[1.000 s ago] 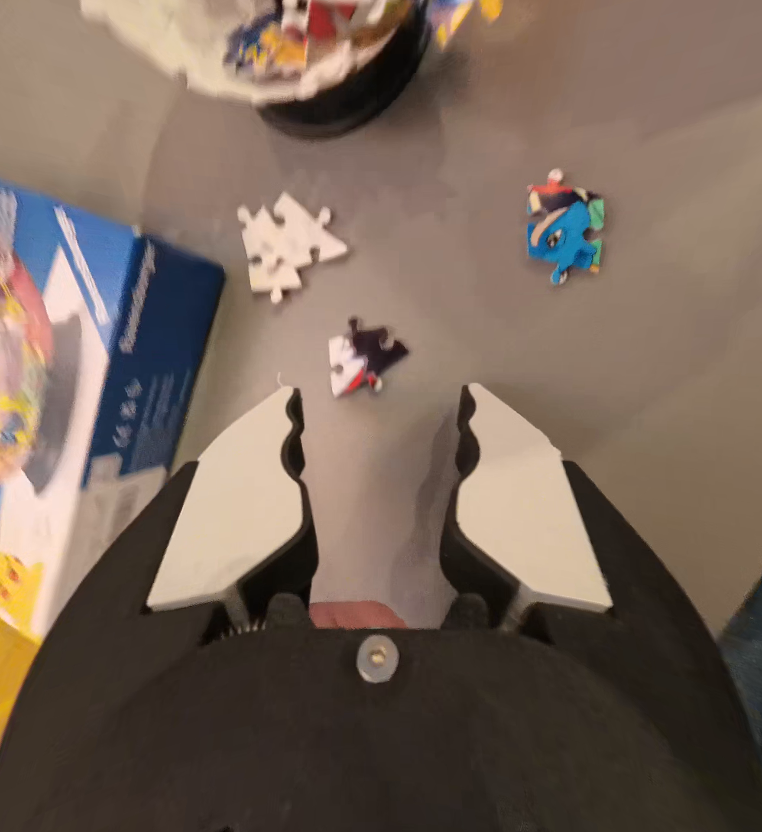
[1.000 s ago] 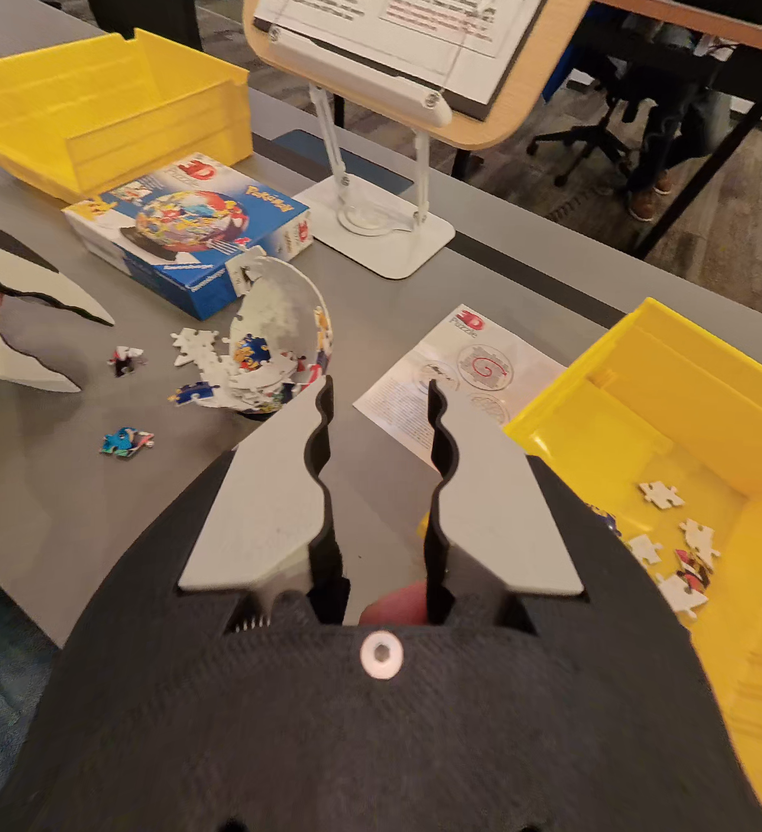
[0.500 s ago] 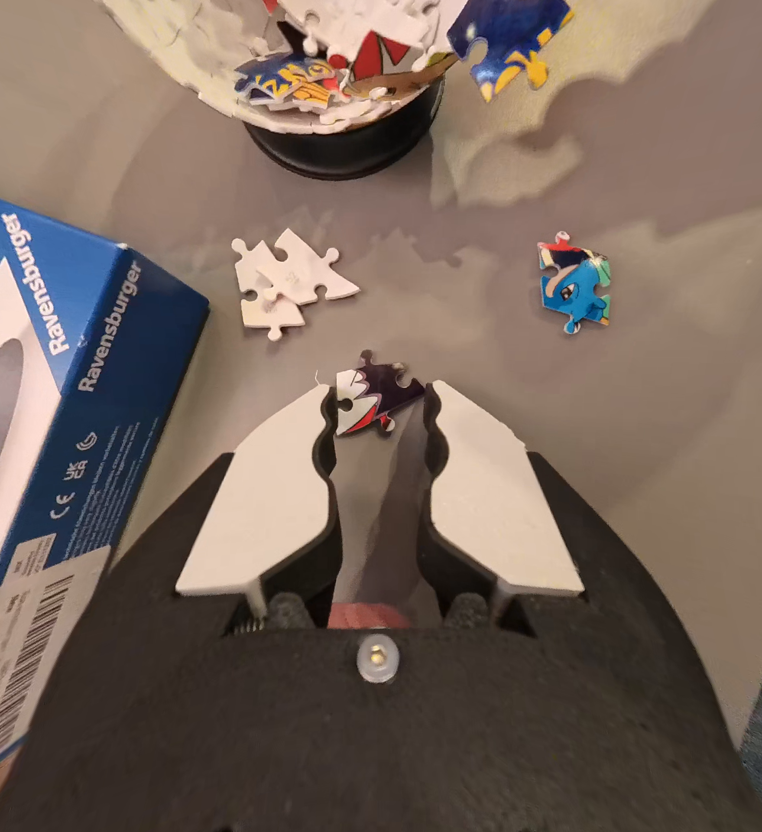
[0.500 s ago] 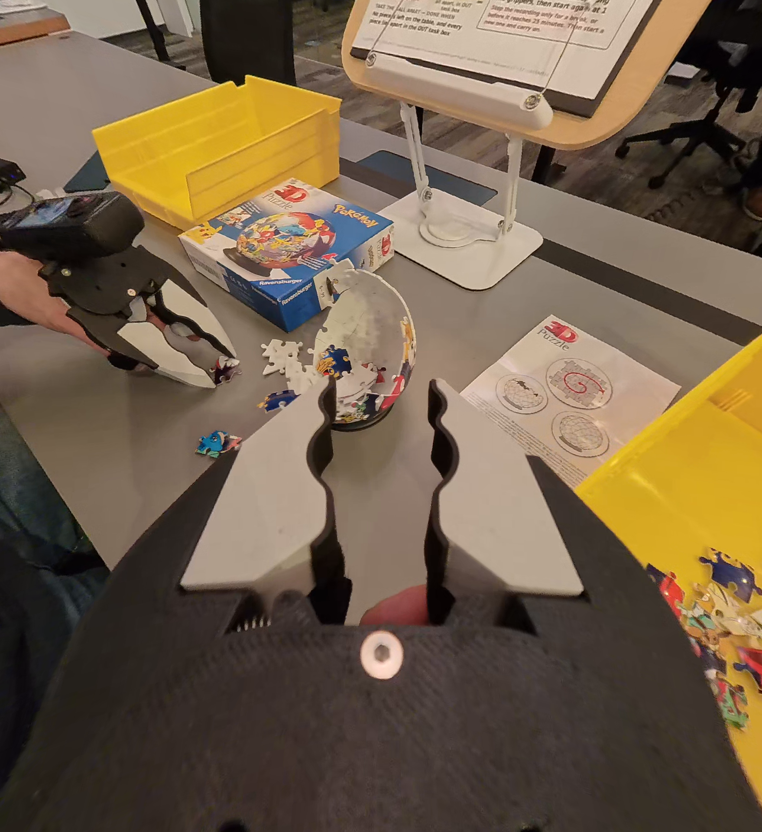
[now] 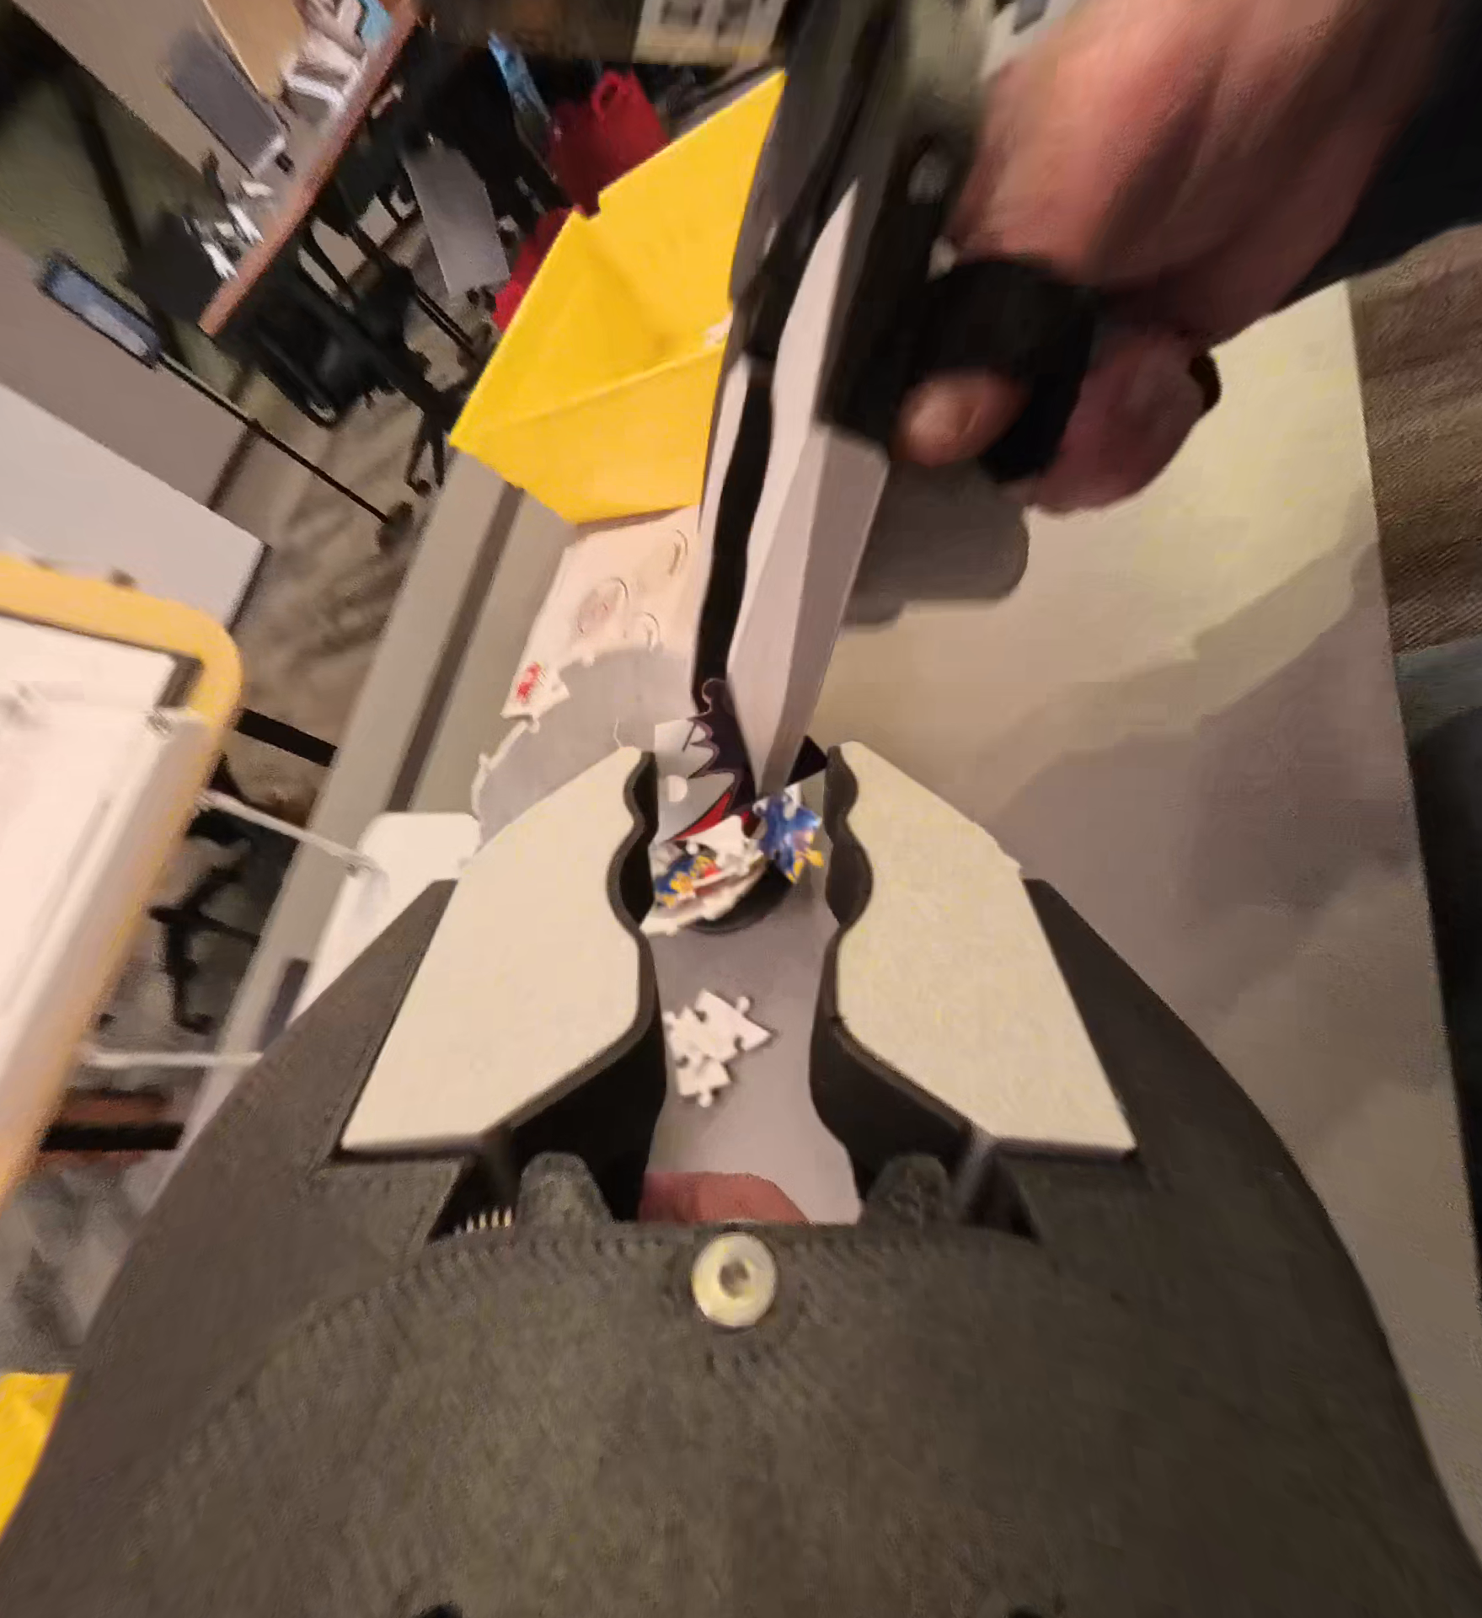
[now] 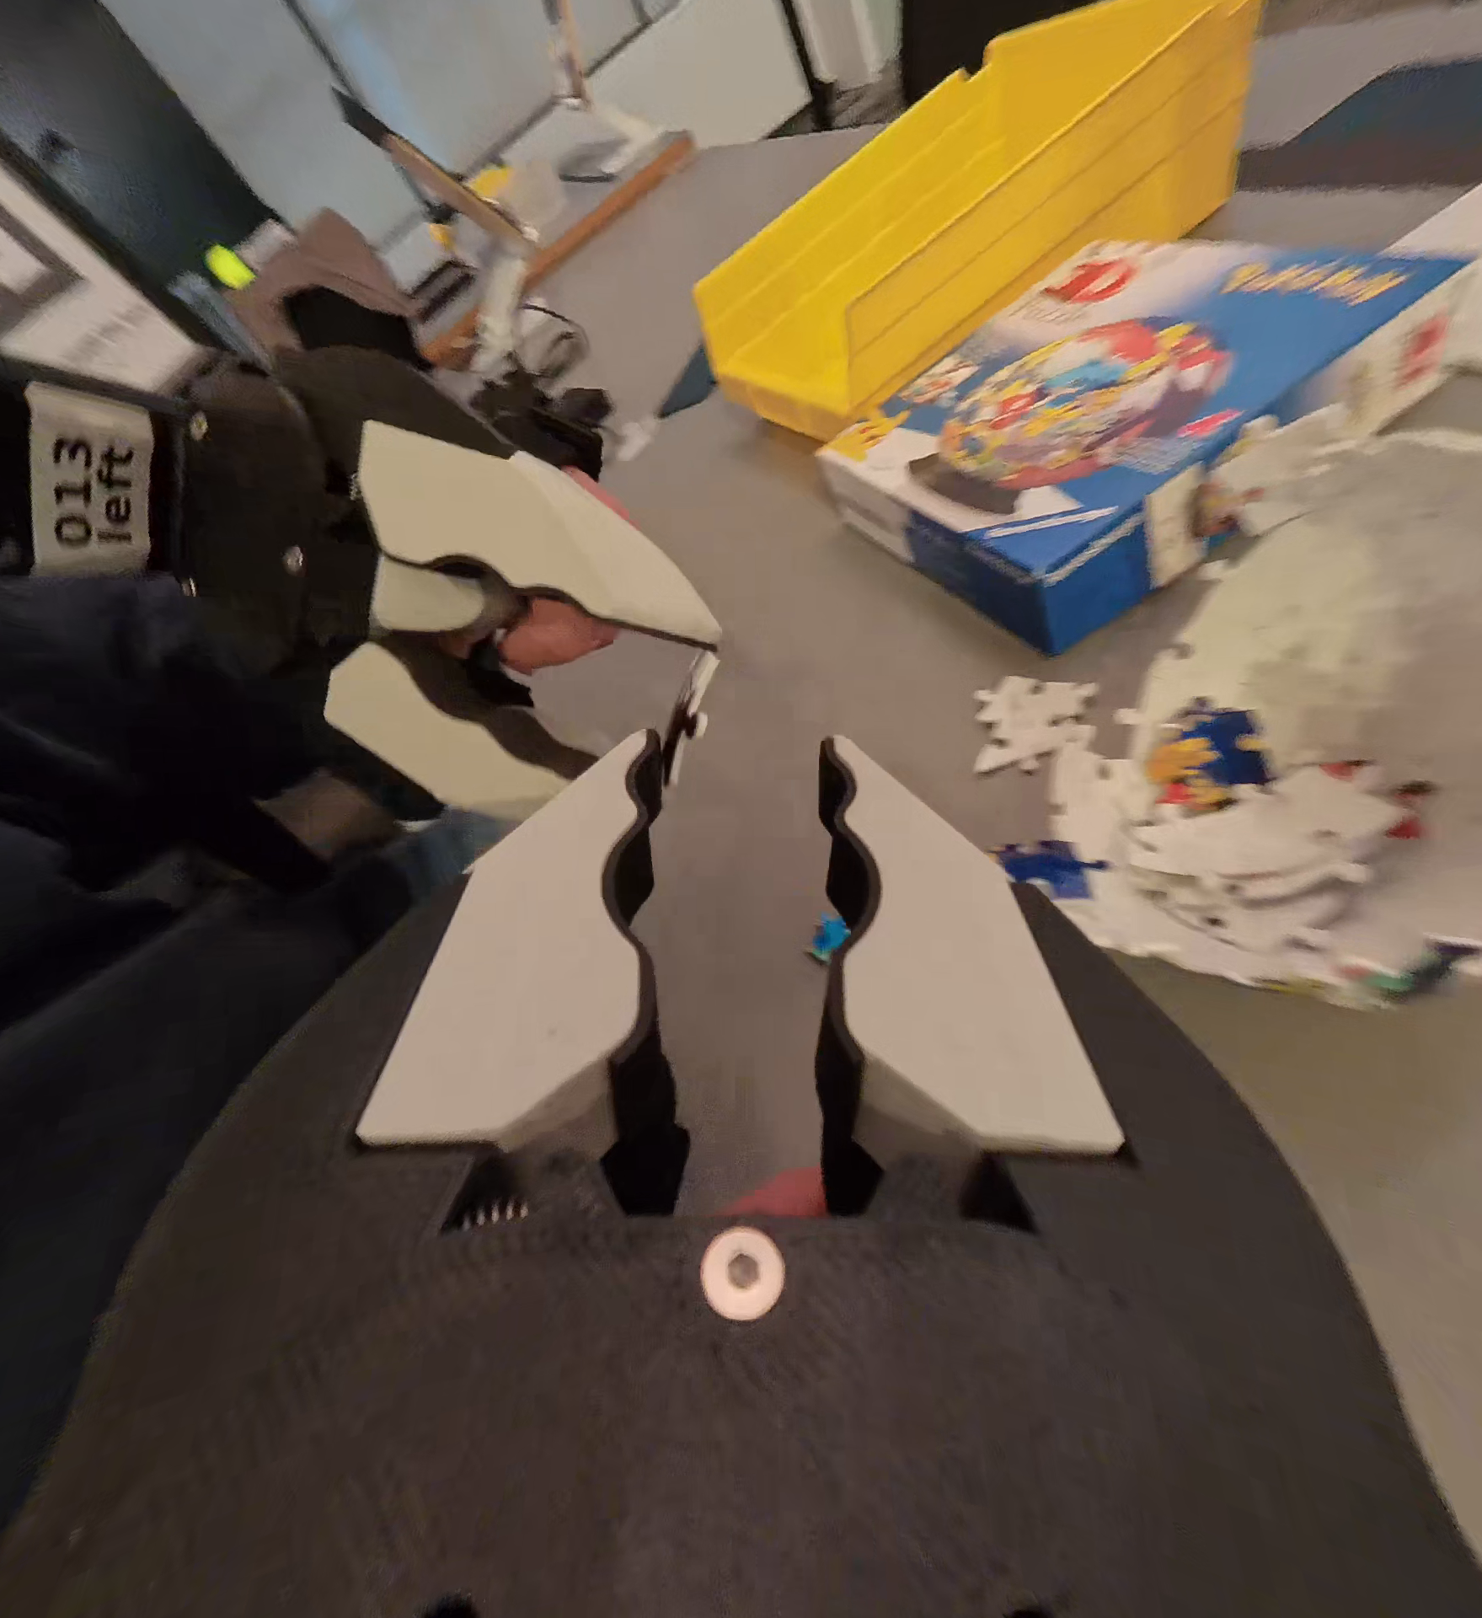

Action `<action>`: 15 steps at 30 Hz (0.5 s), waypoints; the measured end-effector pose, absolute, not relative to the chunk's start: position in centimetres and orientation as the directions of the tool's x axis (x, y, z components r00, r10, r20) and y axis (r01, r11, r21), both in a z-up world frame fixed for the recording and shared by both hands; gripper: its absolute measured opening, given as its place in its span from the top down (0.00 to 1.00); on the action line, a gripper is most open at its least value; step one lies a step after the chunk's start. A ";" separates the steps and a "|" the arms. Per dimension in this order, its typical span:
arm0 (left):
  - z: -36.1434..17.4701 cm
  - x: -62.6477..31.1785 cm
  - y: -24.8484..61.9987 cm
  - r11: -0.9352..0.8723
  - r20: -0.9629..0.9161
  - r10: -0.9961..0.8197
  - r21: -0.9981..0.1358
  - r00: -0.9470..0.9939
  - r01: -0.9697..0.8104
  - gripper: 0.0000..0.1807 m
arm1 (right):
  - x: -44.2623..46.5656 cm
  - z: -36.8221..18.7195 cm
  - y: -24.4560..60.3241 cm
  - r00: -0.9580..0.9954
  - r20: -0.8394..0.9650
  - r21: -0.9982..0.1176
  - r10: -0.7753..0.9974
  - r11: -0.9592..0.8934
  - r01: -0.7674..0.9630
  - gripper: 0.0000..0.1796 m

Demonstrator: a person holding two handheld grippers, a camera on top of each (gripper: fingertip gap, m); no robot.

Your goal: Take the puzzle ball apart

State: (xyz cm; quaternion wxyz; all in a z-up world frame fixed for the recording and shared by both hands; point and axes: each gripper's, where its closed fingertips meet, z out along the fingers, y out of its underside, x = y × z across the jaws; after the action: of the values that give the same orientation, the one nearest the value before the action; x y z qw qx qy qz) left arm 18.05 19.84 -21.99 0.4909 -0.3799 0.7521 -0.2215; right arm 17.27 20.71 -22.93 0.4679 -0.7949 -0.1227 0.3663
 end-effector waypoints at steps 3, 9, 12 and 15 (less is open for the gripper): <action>-21.9 18.7 19.5 0.695 -0.660 -0.715 -0.633 -0.231 -0.342 0.80 | 15.9 -22.3 20.4 0.617 -0.529 -0.819 0.583 -0.542 -0.190 0.99; -22.5 18.2 22.4 0.605 -0.596 -0.787 -0.695 -0.160 -0.389 0.78 | 22.8 -21.5 20.6 0.779 -0.405 -0.873 0.479 -0.457 -0.173 1.00; -26.6 17.0 27.0 0.533 -0.554 -0.820 -0.644 -0.146 -0.549 0.77 | 32.4 -21.0 20.4 0.952 -0.181 -0.912 0.249 -0.405 -0.067 1.00; -31.7 15.8 30.4 0.450 -0.485 -0.860 -0.580 -0.157 -0.679 0.74 | 42.8 -21.5 19.2 0.999 0.006 -0.898 -0.044 -0.440 -0.014 1.00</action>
State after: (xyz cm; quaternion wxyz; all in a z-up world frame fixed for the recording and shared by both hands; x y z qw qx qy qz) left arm 15.77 30.38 -31.73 0.3996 -0.5119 0.7519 -0.1134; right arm 42.83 19.20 -21.48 0.5290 -0.8483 0.0169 -0.0140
